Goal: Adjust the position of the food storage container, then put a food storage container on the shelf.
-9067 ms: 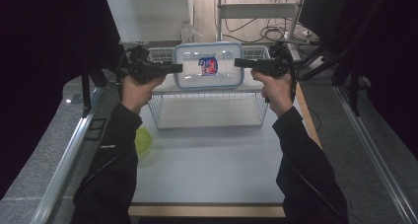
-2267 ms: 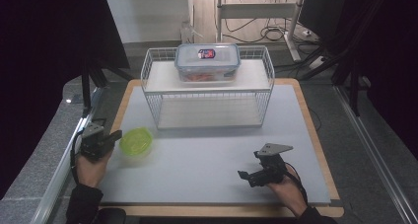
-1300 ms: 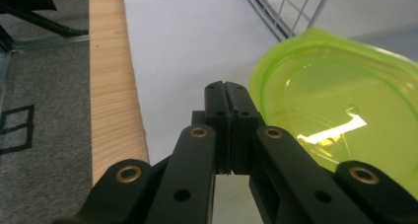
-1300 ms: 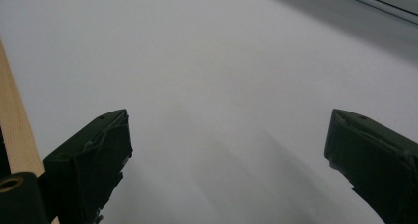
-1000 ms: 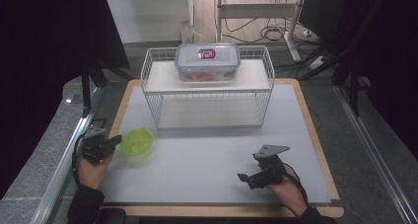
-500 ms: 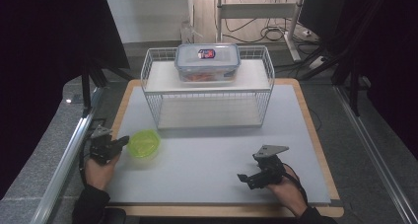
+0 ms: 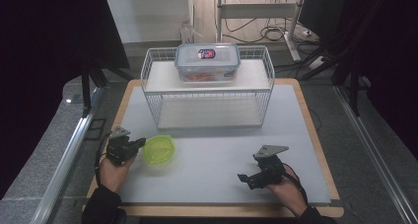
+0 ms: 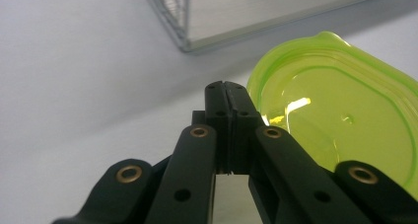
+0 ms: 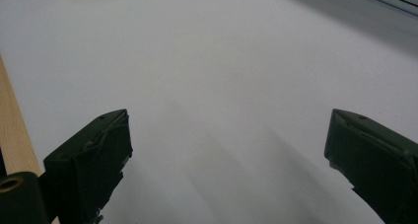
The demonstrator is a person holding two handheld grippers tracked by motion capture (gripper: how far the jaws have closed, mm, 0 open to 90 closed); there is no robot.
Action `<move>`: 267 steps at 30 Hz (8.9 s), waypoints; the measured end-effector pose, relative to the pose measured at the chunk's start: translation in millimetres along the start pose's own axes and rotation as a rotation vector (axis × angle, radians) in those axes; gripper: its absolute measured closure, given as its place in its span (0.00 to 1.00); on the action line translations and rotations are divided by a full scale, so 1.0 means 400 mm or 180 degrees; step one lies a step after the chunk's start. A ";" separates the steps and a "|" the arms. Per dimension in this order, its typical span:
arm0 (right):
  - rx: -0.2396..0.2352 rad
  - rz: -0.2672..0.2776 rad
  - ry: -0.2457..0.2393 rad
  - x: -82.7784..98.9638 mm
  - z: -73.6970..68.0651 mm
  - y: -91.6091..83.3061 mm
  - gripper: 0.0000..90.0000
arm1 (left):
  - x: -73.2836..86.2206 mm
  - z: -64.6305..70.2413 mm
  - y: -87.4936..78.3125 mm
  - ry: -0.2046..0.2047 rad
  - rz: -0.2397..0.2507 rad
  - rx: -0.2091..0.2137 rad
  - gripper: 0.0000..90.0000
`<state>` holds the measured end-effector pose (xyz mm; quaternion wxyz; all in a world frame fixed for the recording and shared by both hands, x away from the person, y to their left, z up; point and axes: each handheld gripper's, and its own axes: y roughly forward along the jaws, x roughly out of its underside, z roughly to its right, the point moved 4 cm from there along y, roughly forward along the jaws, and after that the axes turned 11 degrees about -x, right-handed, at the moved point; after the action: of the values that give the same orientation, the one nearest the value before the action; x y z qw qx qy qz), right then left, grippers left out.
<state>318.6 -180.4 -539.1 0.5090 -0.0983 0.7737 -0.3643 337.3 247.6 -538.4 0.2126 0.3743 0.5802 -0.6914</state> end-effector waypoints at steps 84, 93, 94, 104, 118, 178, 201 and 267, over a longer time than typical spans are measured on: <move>0.0061 -0.0044 0.0016 0.006 0.008 0.001 0.04 | 0.048 0.367 0.053 0.1099 -0.0447 0.0909 0.92; 0.0101 -0.0021 0.0022 0.005 0.007 -0.002 0.04 | 0.048 0.338 0.008 0.1209 -0.0234 0.0653 0.59; 0.0105 -0.0012 0.0019 0.004 0.007 -0.002 0.04 | 0.049 0.337 0.004 0.1215 -0.0214 0.0647 0.56; 0.0116 0.0037 0.0029 0.000 0.007 -0.009 0.04 | 0.068 0.316 -0.060 0.1153 0.0044 0.0677 0.27; 0.0103 0.0044 0.0032 0.000 0.007 -0.010 0.04 | 0.115 0.267 -0.098 0.1008 0.0068 0.0578 0.04; -0.0989 0.0260 0.1291 -0.176 0.042 0.120 0.81 | 0.124 0.241 -0.114 0.1012 0.0175 0.0508 0.02; -0.1239 0.0452 0.1335 -0.206 0.051 0.073 0.92 | 0.123 0.238 -0.112 0.0990 0.0169 0.0538 0.03; -0.1304 0.1710 0.1161 -0.559 0.085 -0.266 0.94 | 0.123 0.235 -0.110 0.0932 0.0172 0.0571 0.02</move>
<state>428.0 -155.3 -315.9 0.4101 0.0747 0.9065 -0.0673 249.0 174.5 -543.3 0.1101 0.5039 0.5307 -0.6726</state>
